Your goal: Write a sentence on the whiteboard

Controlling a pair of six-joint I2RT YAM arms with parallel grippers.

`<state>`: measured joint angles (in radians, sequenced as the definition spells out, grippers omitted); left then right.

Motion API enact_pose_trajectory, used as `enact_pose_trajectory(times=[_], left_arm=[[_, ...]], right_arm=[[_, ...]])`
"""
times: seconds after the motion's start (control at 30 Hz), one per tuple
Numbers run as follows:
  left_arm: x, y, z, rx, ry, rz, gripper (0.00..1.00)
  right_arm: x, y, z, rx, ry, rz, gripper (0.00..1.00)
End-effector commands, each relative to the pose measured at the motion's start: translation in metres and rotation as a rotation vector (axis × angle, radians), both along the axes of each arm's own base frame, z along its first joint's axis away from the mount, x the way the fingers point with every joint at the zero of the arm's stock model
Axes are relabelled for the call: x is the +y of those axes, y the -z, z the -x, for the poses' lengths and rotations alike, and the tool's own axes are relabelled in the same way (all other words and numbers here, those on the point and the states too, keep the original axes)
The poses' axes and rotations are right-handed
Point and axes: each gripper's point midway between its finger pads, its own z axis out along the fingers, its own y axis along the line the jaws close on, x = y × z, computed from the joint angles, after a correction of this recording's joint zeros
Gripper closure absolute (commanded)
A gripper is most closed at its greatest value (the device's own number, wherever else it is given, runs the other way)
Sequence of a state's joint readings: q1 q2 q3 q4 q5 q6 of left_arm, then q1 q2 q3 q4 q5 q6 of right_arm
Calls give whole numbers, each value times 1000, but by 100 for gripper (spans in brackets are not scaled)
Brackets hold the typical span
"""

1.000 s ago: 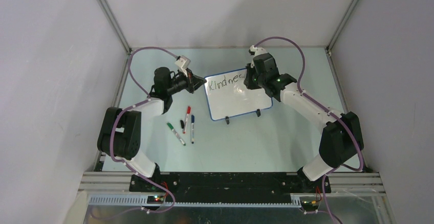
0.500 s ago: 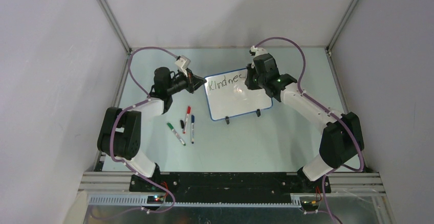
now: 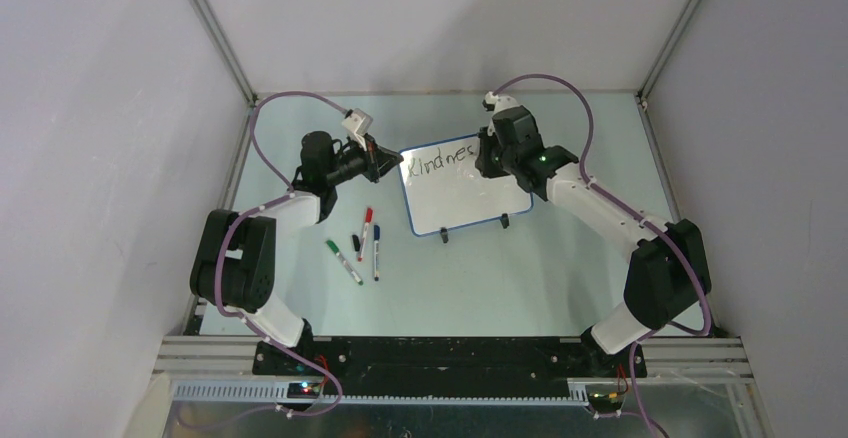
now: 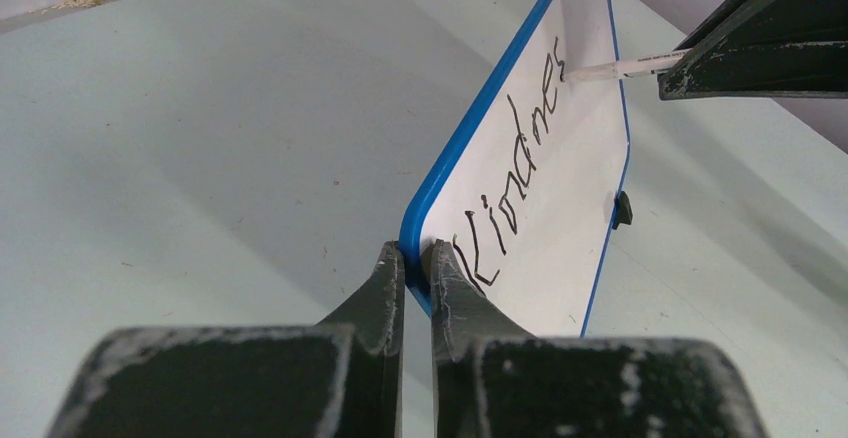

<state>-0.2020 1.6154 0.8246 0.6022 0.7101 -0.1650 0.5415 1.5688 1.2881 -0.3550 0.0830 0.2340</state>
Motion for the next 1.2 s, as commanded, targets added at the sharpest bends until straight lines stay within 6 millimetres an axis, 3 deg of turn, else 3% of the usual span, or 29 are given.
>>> enact_pose_trajectory(times=[0.0, 0.2, 0.53, 1.17], left_arm=[[4, 20, 6, 12, -13, -71, 100], [5, 20, 7, 12, -14, -71, 100], [4, 19, 7, 9, -13, -70, 100], [4, 19, 6, 10, -13, -70, 100]], right_arm=[[5, -1, 1, -13, -29, 0, 100], [8, -7, 3, -25, -40, -14, 100], [-4, -39, 5, -112, -26, -95, 100], [-15, -35, -16, -109, 37, -129, 100]])
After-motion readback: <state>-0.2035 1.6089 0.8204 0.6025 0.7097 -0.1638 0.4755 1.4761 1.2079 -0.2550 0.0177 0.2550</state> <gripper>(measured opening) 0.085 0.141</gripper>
